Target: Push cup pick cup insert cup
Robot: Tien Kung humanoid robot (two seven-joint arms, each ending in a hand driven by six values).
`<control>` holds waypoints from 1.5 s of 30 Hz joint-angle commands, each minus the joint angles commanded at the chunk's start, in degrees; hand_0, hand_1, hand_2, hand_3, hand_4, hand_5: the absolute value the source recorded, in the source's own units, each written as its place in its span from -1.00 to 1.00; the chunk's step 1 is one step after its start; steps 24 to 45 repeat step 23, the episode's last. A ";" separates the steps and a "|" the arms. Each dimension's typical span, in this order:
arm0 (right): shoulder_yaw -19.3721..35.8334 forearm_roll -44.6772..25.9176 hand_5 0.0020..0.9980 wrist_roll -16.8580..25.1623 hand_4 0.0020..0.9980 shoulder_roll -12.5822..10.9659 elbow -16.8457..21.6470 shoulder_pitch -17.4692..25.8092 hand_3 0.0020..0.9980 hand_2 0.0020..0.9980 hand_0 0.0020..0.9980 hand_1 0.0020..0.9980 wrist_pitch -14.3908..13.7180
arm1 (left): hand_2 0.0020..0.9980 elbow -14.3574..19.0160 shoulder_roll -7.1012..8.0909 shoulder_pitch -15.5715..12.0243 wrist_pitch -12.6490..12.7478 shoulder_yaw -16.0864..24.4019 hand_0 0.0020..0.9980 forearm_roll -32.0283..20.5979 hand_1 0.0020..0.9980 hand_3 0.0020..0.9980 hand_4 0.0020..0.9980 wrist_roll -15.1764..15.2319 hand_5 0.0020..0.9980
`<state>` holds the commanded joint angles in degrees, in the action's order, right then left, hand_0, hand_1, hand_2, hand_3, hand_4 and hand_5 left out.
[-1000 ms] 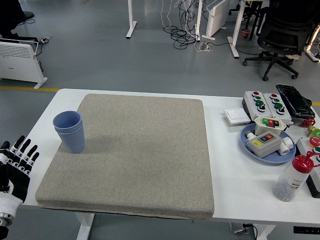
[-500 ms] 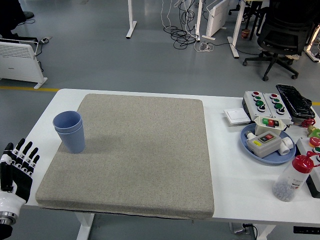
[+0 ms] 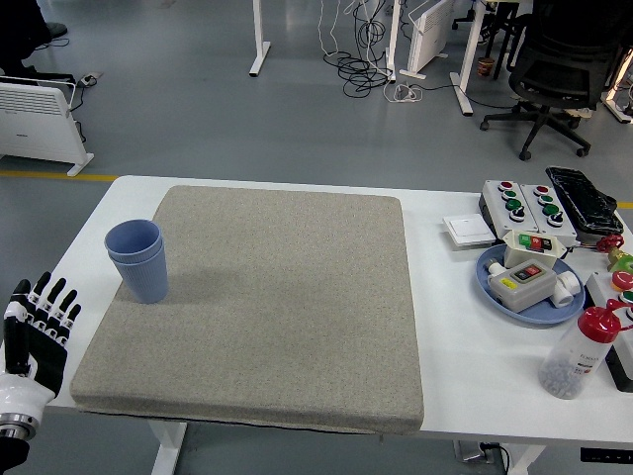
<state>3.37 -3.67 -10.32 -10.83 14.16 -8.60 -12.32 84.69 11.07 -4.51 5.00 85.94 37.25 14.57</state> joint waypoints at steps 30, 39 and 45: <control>0.18 0.41 -0.05 0.24 -0.77 -0.21 -0.04 -0.62 0.16 0.36 0.43 0.31 -0.24 | 1.00 -0.69 -0.28 0.45 0.42 0.47 0.97 0.02 0.95 1.00 0.20 -0.19 1.00; 0.18 0.41 -0.05 0.24 -0.77 -0.21 -0.04 -0.62 0.16 0.36 0.43 0.31 -0.24 | 1.00 -0.69 -0.28 0.45 0.42 0.47 0.97 0.02 0.95 1.00 0.20 -0.19 1.00; 0.18 0.41 -0.05 0.24 -0.77 -0.21 -0.04 -0.62 0.16 0.36 0.43 0.31 -0.24 | 1.00 -0.69 -0.28 0.45 0.42 0.47 0.97 0.02 0.95 1.00 0.20 -0.19 1.00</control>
